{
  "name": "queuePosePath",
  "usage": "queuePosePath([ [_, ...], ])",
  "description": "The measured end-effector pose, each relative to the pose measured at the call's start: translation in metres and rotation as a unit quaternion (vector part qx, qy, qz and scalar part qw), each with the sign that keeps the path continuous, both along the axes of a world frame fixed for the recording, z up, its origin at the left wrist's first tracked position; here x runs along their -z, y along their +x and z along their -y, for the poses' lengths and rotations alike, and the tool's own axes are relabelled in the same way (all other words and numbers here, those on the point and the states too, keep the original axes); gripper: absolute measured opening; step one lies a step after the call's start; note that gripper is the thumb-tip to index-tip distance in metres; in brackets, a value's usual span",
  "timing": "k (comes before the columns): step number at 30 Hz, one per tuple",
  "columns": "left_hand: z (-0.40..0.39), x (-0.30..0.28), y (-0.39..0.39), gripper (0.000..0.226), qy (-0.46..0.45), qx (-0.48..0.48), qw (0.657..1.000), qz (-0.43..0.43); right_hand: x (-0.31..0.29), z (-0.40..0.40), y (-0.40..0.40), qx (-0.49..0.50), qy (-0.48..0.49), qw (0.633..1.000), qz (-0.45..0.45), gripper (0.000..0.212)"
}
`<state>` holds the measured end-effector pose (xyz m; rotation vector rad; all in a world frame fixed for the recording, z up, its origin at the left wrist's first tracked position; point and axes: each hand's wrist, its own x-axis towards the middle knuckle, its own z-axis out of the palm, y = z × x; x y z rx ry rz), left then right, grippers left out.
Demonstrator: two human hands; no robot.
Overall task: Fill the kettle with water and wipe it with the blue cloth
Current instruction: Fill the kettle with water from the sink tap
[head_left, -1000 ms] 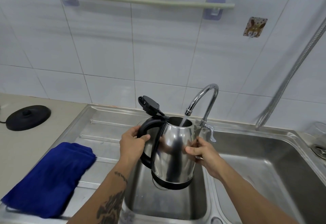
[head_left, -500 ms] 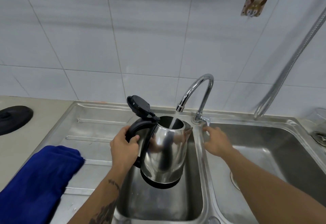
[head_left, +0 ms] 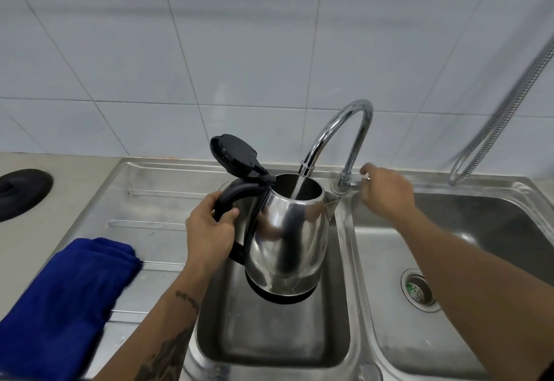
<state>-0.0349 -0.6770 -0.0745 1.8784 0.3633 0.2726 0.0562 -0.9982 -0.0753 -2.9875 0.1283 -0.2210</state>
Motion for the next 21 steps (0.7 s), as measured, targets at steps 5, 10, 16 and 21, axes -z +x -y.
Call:
queuePosePath([
  [5,0.001,-0.002,0.005,0.025,-0.017,0.0,1.0,0.0,-0.018,0.017,0.025,0.1,0.104,0.989,-0.028,0.029],
  [10,-0.001,-0.002,0.006,0.025,-0.018,0.009,1.0,0.003,-0.02,0.016,0.03,0.137,0.124,0.982,-0.034,0.032],
  [16,-0.004,-0.001,-0.001,0.025,-0.018,0.005,1.0,0.01,-0.021,0.003,0.007,0.167,0.219,0.96,-0.038,0.049],
  [21,-0.009,-0.01,-0.024,0.023,-0.023,-0.01,0.999,0.028,-0.021,-0.027,-0.058,0.147,0.344,0.926,-0.052,0.064],
])
